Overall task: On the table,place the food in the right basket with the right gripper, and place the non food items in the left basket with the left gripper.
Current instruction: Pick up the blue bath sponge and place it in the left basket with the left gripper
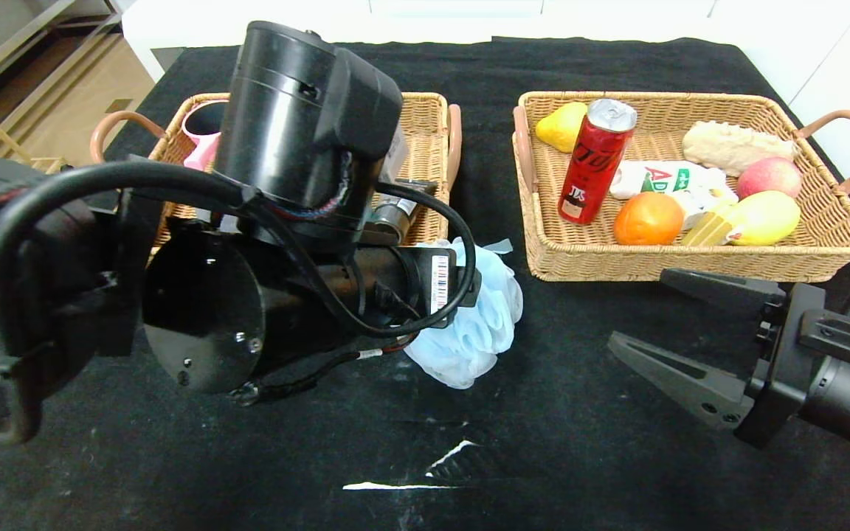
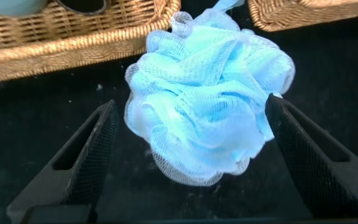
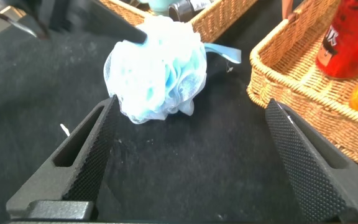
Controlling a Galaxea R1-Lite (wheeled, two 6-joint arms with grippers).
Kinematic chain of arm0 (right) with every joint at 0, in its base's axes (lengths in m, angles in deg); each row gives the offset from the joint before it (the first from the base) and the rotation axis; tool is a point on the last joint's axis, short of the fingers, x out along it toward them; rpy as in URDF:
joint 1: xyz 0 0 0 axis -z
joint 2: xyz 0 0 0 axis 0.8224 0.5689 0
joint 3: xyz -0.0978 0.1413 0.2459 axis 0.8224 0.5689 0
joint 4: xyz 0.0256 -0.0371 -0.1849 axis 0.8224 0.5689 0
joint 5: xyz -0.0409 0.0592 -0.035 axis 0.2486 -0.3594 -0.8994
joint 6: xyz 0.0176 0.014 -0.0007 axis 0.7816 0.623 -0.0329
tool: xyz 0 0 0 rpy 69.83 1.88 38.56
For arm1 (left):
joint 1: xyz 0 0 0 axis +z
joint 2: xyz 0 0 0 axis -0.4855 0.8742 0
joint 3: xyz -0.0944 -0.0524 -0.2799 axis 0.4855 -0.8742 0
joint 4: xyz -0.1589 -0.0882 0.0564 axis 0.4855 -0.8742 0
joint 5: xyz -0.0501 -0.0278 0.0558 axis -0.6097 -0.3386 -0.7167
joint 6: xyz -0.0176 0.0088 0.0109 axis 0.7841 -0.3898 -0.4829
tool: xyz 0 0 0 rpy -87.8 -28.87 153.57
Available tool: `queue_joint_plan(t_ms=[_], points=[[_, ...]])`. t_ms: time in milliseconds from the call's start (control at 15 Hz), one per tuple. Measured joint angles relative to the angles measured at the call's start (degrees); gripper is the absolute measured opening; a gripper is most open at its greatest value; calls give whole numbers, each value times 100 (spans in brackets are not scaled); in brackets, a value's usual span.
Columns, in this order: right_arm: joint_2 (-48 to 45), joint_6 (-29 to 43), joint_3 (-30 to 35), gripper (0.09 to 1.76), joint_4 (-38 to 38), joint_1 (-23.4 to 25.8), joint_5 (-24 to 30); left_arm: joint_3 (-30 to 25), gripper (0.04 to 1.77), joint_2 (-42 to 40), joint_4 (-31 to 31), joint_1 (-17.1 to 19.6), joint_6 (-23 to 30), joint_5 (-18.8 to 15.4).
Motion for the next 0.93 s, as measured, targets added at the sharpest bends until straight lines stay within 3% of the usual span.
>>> queue_joint_plan(t_ms=[267, 467, 933], points=[[-59, 4, -27, 171, 2, 26, 0, 223, 172, 456, 11, -26, 246, 288], [-78, 9, -41, 171, 0, 89, 0, 240, 172, 725, 446, -26, 288, 306], [-89, 11, -48, 171, 0, 111, -1, 157, 172, 1057, 490, -6, 358, 284]])
